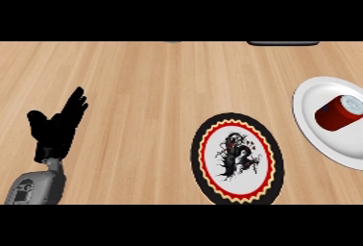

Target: Pick the can from the plate and place it in the plate

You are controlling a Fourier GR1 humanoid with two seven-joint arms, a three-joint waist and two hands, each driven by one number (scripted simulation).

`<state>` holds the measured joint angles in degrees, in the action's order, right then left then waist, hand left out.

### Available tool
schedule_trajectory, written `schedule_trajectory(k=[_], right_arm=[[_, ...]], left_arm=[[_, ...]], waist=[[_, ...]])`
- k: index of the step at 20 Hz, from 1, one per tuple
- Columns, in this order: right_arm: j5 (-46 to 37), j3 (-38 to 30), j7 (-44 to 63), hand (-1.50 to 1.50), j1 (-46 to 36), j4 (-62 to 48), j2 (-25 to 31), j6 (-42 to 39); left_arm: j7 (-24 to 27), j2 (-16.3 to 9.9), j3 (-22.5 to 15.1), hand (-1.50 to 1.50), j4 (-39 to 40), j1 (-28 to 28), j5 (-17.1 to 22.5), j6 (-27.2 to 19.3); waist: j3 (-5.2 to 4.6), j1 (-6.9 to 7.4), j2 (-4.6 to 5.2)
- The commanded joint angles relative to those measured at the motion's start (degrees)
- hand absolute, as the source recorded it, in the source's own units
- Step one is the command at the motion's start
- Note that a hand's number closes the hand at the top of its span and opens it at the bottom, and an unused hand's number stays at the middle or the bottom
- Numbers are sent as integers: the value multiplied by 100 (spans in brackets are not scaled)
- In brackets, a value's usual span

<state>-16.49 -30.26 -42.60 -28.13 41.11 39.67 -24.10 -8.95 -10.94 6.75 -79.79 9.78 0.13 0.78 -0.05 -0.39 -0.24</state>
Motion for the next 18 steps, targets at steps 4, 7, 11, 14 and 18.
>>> schedule_trajectory(k=[4,7,11,14,18], right_arm=[[881,-152,876,-150,-10,-533,265,-1910],[1167,-202,901,-150,197,-475,499,-2317],[1168,-192,273,-150,298,-982,814,-2294],[1281,-173,217,-150,287,-1089,1040,-2394],[1198,-52,-125,-150,315,-1340,1118,-2074]], left_arm=[[58,78,-15,0,-94,-191,30,7],[27,142,-156,0,20,-1,-147,-74],[294,145,-102,0,-47,-261,-51,43],[-38,95,-14,0,186,299,-98,-110],[0,73,-71,0,-99,33,21,106]], waist=[[4,46,16],[6,-1,17],[21,130,56],[21,76,66],[30,172,77]])
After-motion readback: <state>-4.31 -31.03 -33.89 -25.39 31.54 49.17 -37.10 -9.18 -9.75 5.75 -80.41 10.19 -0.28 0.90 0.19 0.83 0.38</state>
